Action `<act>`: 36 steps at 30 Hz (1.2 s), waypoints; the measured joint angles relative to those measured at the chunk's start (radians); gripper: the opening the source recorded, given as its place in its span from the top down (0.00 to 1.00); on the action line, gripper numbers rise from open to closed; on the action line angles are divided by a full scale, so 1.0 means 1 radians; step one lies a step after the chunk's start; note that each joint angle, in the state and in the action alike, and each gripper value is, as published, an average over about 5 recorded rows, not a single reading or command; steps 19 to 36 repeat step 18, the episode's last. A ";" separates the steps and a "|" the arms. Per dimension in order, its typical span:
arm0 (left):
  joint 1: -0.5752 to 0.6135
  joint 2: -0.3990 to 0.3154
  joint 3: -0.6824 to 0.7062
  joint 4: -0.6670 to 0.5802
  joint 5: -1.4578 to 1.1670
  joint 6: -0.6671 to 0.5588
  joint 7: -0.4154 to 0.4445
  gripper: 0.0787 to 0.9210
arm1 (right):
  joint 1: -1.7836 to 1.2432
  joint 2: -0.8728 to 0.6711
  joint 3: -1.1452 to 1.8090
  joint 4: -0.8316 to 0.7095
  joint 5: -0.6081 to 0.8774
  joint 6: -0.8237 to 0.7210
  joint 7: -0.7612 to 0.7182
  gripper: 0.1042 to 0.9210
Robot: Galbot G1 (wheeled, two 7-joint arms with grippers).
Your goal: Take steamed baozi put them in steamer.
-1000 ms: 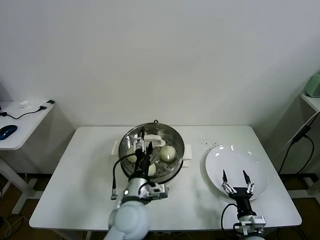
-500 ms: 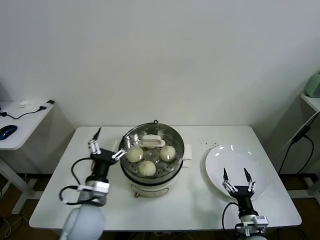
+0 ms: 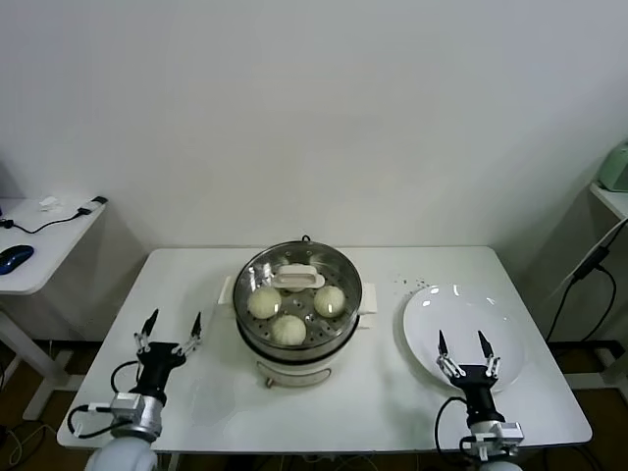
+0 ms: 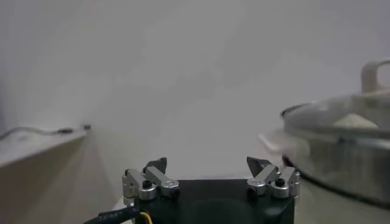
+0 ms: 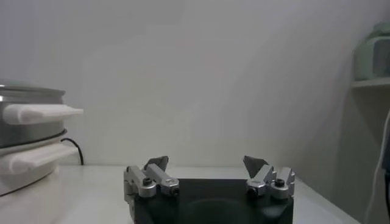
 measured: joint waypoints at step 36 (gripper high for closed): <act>0.048 0.007 0.001 0.077 -0.095 -0.131 0.048 0.12 | -0.013 0.004 0.007 -0.011 0.012 -0.018 0.005 0.12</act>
